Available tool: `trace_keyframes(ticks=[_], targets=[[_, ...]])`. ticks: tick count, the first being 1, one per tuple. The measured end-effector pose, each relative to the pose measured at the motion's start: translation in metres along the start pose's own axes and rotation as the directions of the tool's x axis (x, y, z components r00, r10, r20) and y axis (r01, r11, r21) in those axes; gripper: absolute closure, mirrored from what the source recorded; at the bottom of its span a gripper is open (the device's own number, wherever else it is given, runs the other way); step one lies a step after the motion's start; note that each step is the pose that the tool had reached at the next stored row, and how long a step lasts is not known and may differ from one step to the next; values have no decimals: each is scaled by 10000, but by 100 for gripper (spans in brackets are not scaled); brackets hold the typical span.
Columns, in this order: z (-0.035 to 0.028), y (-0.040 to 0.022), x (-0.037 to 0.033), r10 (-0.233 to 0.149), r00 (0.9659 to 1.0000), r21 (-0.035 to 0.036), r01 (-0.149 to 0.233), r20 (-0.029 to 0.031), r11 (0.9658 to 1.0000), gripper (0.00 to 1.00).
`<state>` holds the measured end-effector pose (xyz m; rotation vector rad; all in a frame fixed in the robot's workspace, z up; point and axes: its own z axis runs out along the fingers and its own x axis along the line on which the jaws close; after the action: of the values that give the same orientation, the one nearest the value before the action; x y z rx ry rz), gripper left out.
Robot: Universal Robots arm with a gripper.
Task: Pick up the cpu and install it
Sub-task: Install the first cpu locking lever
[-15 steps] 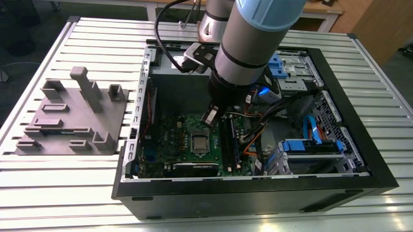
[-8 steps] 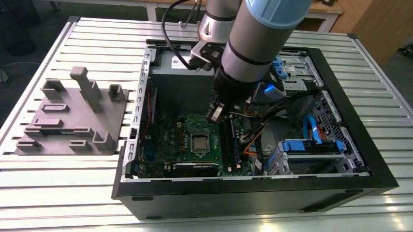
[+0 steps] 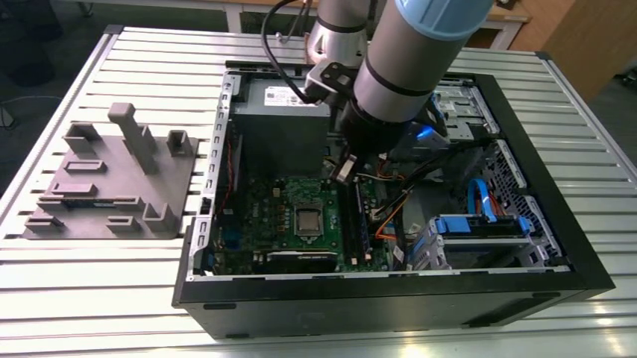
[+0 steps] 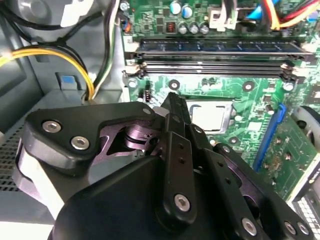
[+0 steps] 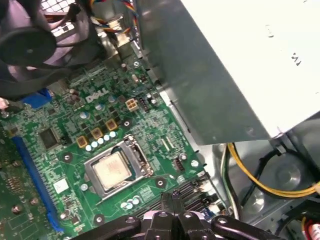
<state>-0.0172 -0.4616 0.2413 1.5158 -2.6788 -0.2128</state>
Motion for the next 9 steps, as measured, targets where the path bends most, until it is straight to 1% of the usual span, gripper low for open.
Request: trace_keyframes(ticks=[6,7,9], targets=[[16,70,-129,-5,10000,0,5,-1,10000,90],[20,78,-143,-7,10000,-1,7,-1,10000,90],[29,86,-144,-37,10000,-3,37,-1,10000,90]])
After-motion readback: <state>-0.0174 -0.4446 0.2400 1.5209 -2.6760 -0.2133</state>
